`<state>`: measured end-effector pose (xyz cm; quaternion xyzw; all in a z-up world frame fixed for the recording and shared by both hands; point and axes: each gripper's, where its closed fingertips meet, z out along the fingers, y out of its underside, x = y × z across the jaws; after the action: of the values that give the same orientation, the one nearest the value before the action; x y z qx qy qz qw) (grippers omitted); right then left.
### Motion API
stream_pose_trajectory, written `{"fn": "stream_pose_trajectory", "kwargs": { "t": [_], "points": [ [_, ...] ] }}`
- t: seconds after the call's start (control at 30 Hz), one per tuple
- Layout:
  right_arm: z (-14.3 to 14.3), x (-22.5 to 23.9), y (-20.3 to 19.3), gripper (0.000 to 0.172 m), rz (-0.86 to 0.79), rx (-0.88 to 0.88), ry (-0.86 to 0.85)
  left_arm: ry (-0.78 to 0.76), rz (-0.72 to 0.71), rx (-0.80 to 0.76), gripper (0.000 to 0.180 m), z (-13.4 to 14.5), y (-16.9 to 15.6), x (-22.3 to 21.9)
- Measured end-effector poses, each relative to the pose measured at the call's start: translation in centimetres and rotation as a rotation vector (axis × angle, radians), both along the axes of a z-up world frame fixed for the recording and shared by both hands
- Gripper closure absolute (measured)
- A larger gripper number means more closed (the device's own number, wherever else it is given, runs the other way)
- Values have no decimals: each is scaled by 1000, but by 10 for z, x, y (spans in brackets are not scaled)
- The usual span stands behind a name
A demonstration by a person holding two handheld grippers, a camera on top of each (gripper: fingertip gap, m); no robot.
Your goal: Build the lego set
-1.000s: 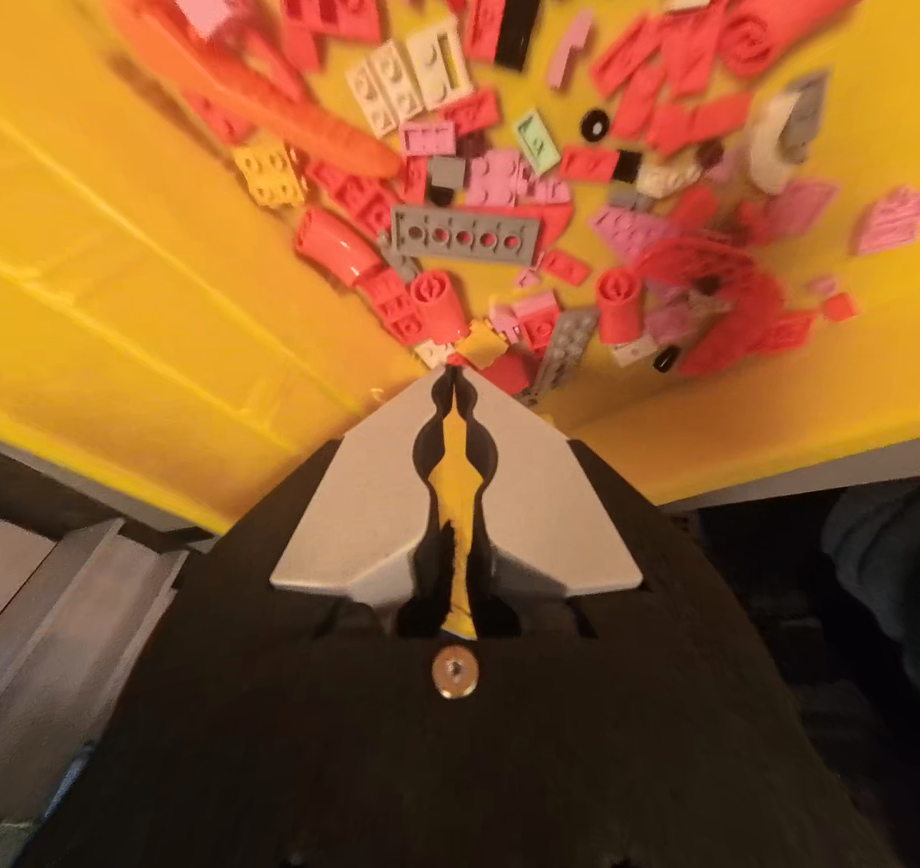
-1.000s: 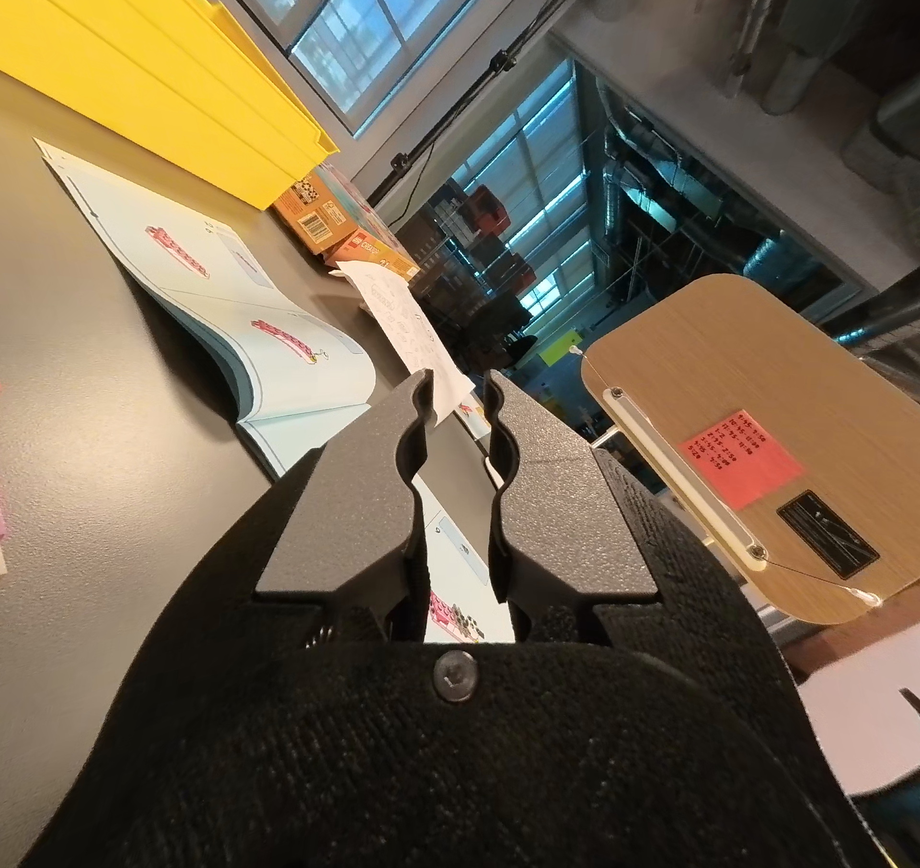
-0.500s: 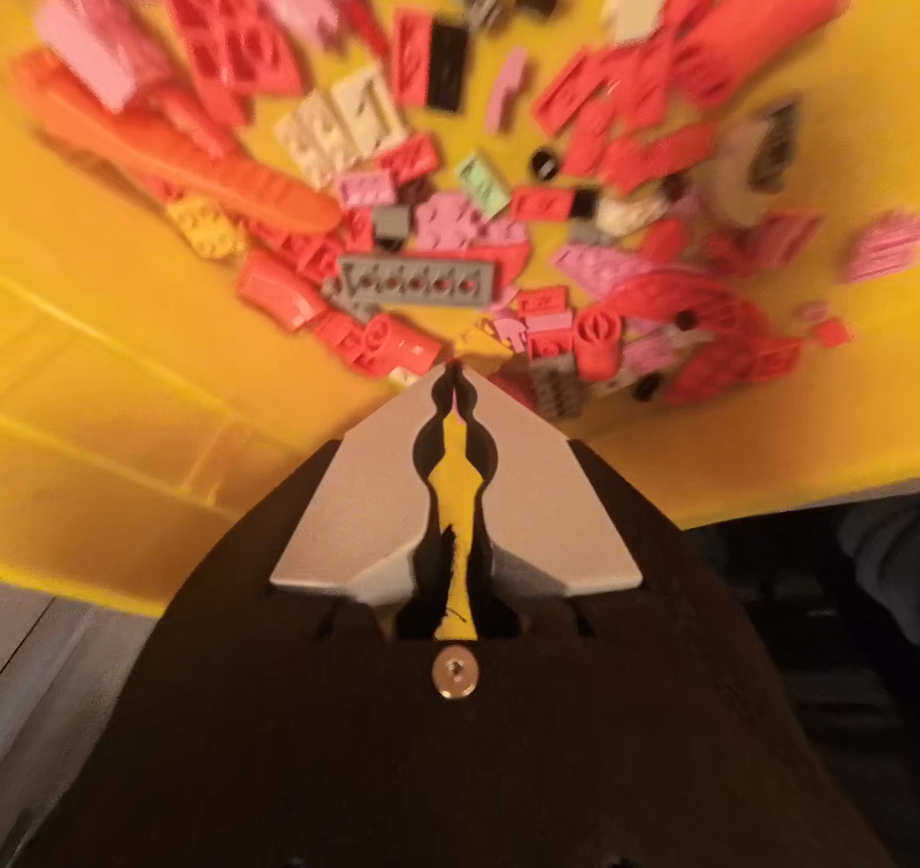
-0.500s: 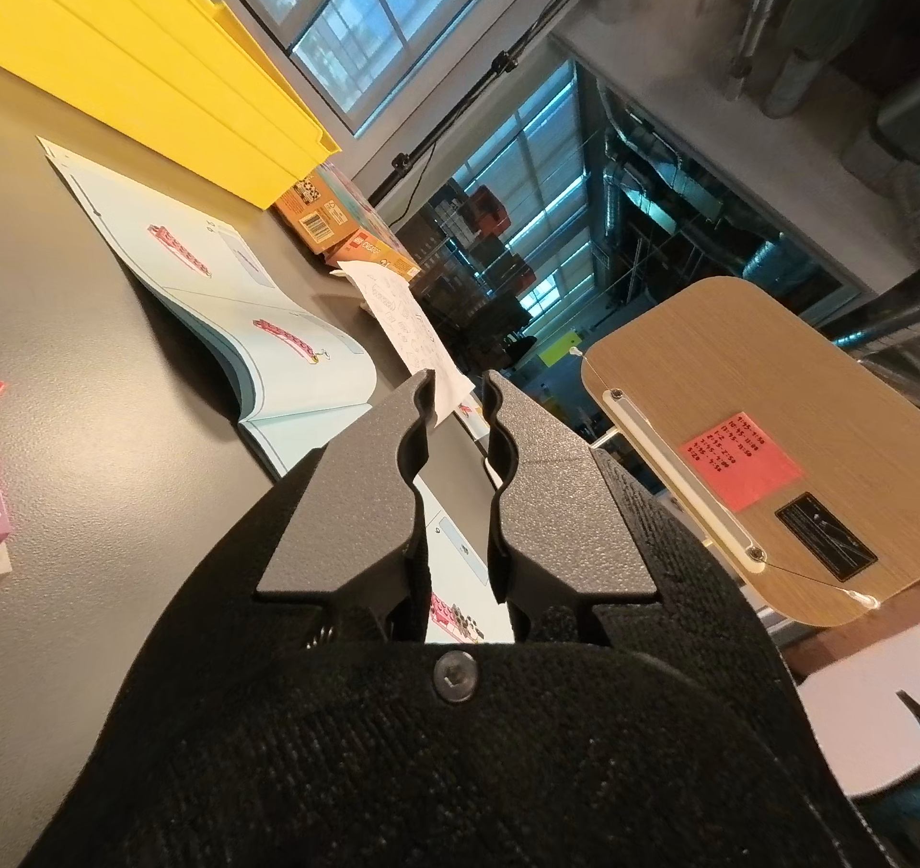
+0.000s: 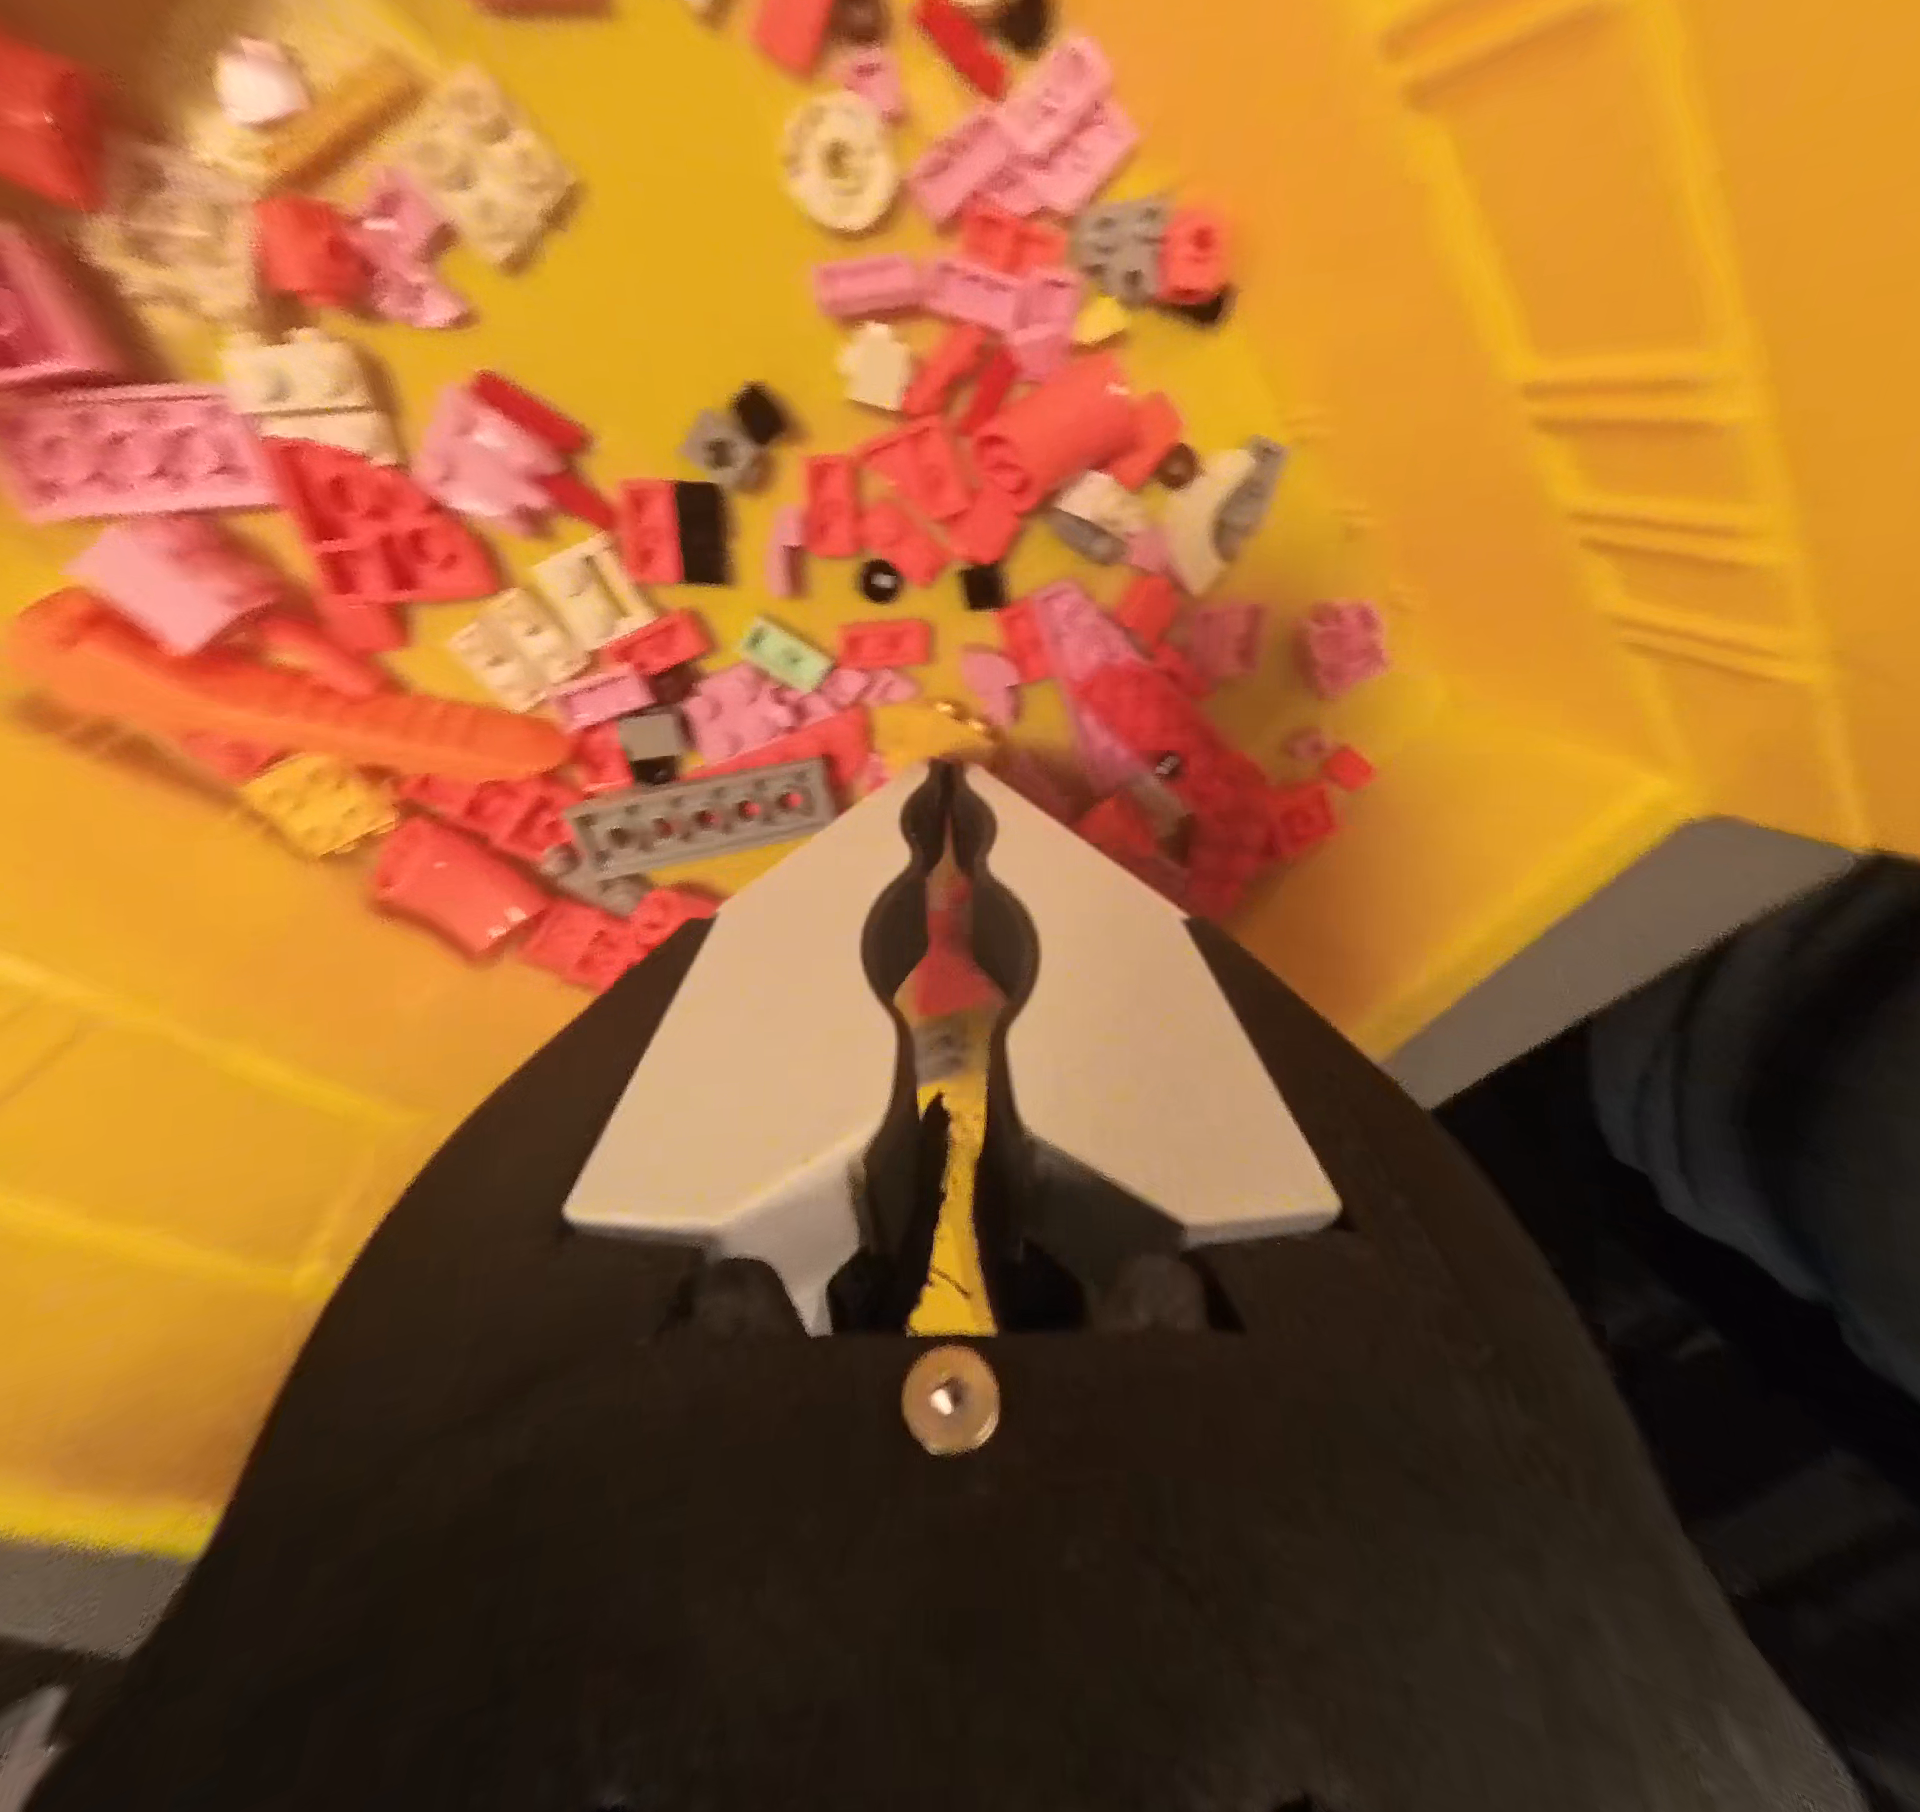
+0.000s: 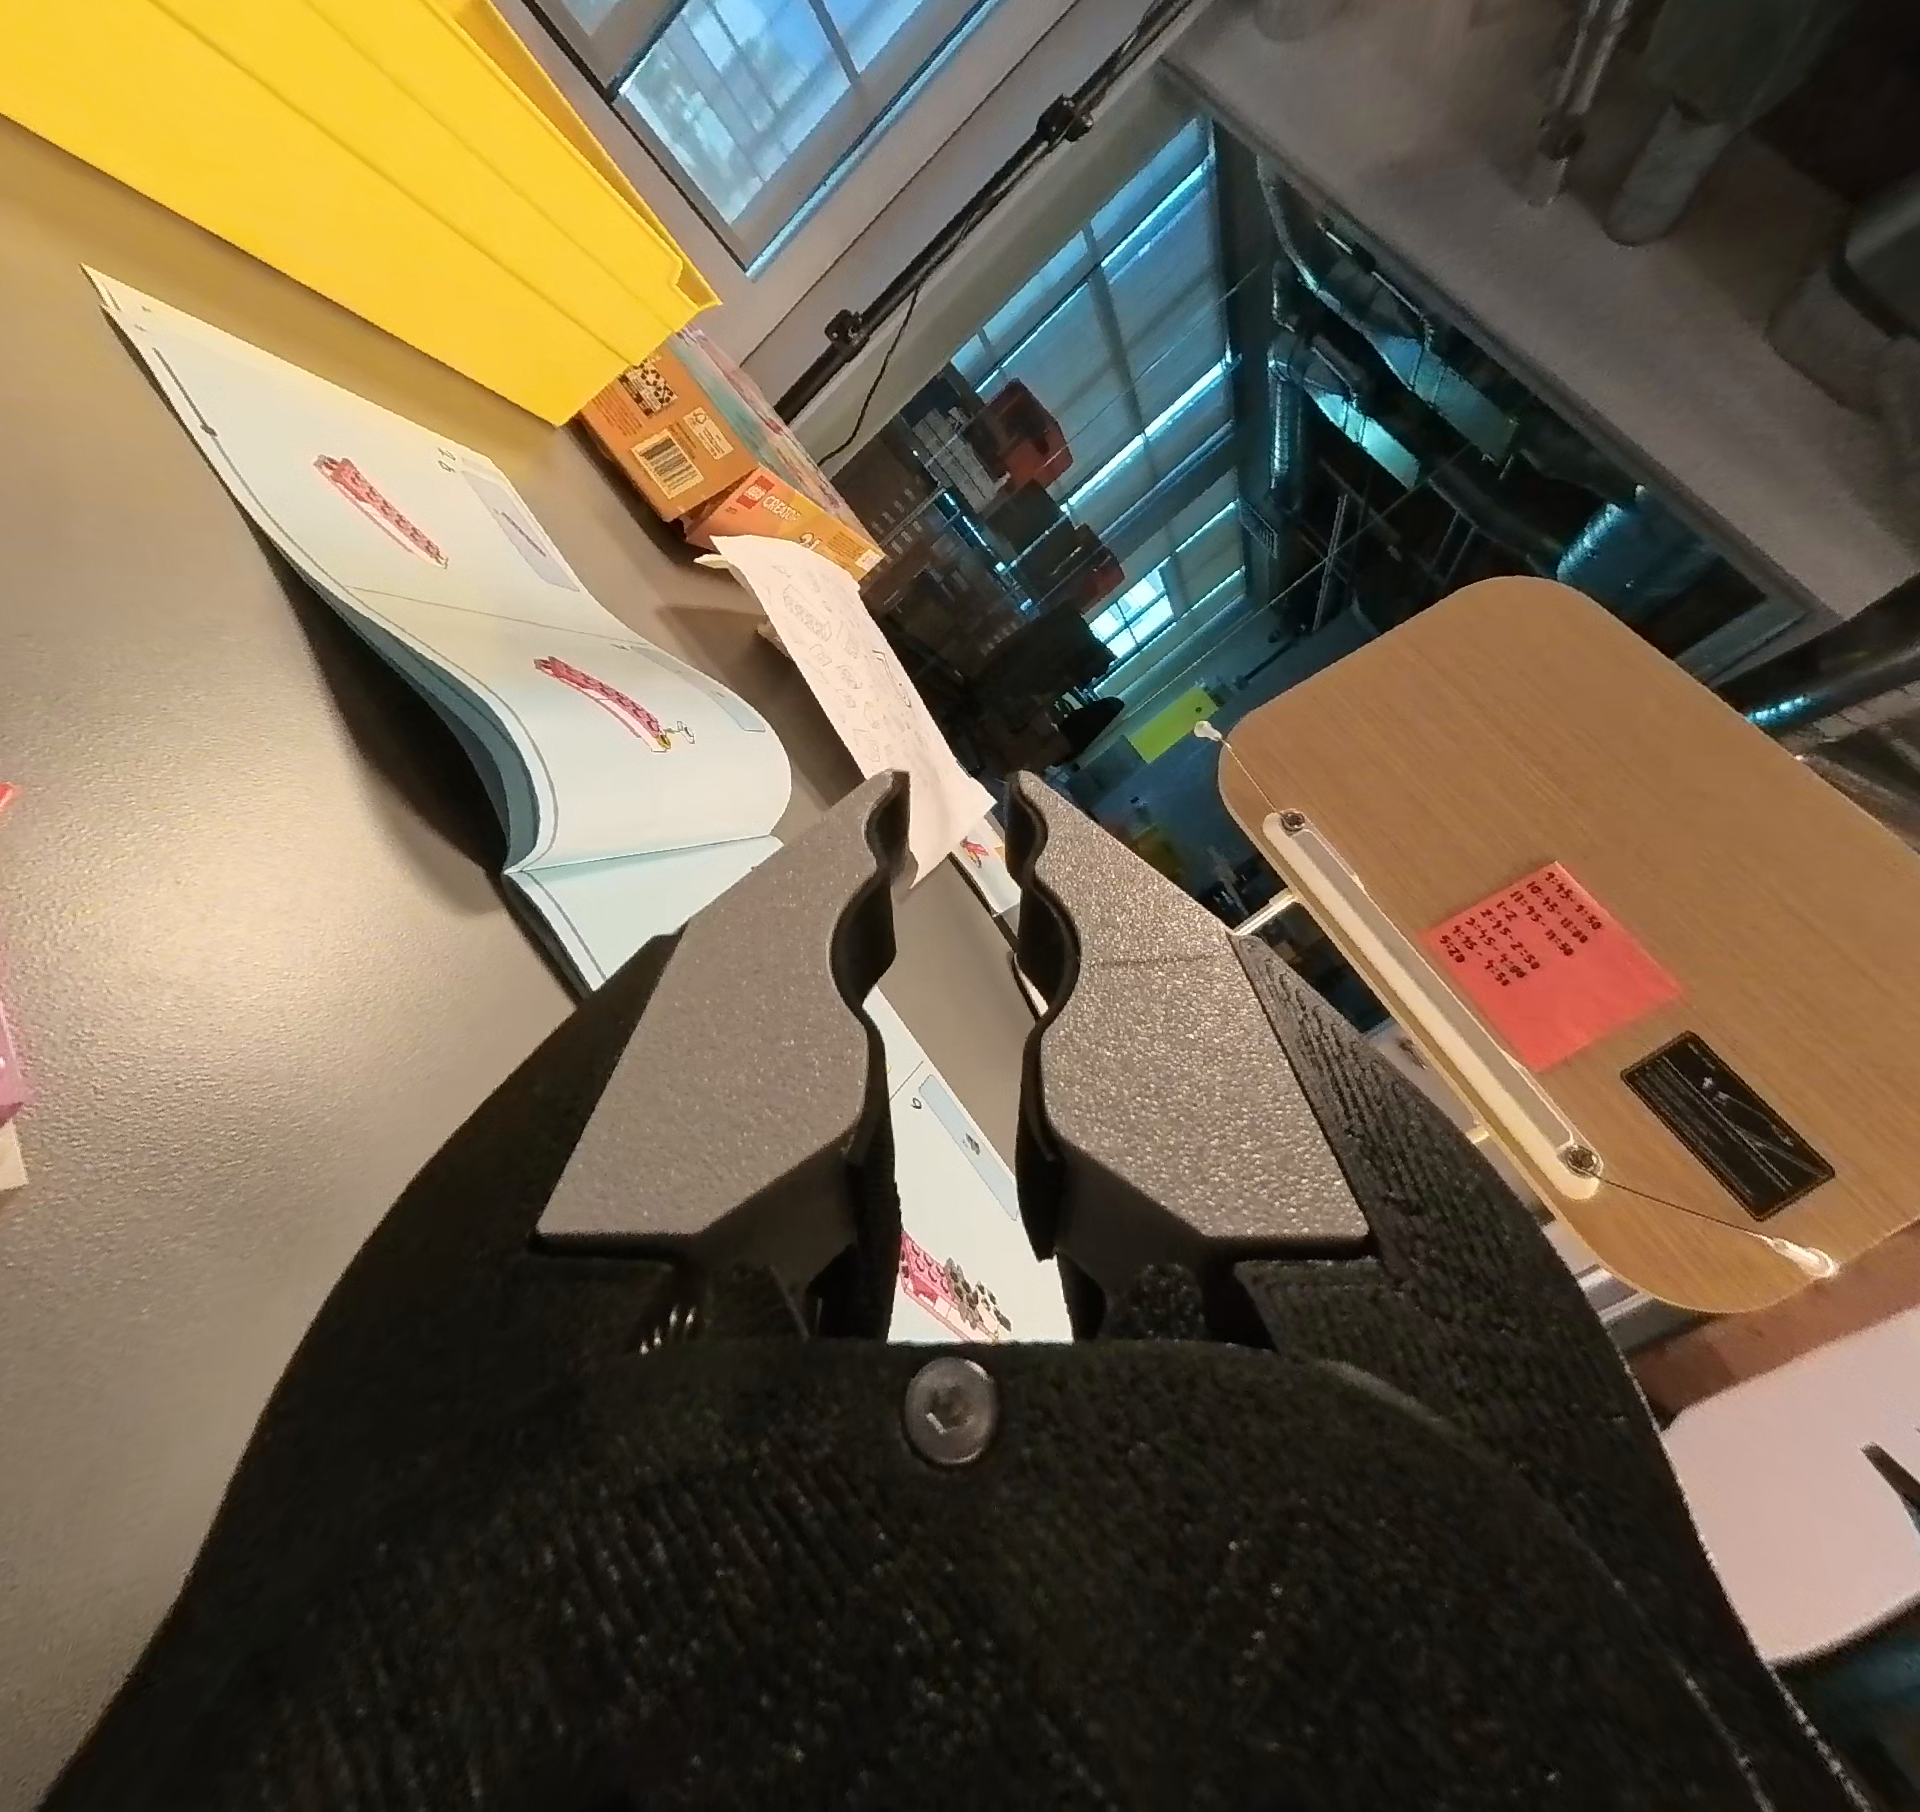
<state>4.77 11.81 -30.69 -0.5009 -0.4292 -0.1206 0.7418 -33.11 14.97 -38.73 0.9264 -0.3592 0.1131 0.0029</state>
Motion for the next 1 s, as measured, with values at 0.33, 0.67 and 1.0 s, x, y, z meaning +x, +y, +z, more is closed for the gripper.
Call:
{"fn": "stream_pose_trajectory", "kwargs": {
  "t": [0.33, 0.67, 1.0],
  "points": [
    [3, 1, -1, 152, -13, 23, -8, 68, -106, -1, 180, -14, -11, -6],
    [1, 0, -1, 152, -11, 20, -21, -134, -209, 108, 111, 0, -13, 38],
    [0, 0, -2, 152, -8, 17, -30, -5, -350, 156, 148, -13, -17, 28]
  ]
}}
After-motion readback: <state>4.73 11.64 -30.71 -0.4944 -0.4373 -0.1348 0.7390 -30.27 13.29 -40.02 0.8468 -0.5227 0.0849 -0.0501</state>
